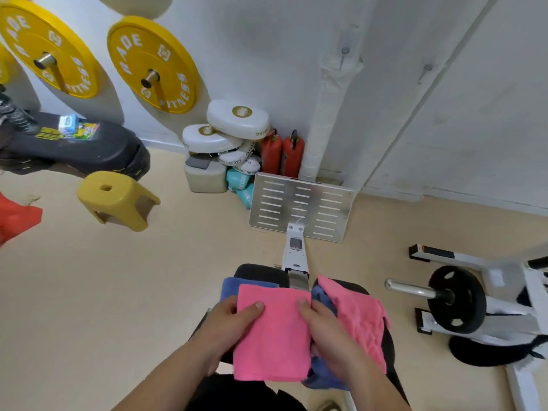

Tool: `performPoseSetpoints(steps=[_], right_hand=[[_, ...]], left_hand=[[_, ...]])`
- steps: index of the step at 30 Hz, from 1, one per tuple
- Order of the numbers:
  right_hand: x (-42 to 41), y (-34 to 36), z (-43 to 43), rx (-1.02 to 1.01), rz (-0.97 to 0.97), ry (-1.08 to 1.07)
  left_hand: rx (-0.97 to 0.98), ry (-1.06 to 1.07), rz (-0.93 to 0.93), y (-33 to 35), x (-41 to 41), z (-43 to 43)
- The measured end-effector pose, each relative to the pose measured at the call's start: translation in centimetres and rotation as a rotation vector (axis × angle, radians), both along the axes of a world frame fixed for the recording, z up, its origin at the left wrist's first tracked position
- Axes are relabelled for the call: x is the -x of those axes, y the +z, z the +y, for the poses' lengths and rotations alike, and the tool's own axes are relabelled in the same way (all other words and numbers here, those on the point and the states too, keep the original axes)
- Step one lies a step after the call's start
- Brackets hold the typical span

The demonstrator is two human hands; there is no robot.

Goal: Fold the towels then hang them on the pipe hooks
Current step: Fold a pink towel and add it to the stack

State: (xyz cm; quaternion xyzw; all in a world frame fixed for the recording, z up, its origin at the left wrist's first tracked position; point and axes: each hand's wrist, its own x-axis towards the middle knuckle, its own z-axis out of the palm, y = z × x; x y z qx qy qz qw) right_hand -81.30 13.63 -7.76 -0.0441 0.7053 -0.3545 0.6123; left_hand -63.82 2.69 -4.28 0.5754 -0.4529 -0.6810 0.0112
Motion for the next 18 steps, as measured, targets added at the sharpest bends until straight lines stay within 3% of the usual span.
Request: performPoseSetpoints(steps=[6, 14, 18], right_hand=[[-1.5, -2.4, -4.7, 0.083, 0.065, 0.057], [-4.4, -5.6, -6.1, -0.053, 0.403, 0.156], [-4.0, -6.0, -5.6, -0.002, 0.602, 0.230]], left_hand=[[0.103, 0.065, -0.070, -3.8, -2.7, -5.2], [0.451, -0.218, -0.318, -8.9, -3.6, -5.2], [0.982, -0.546, -0.280, -8.9, -3.9, -5.1]])
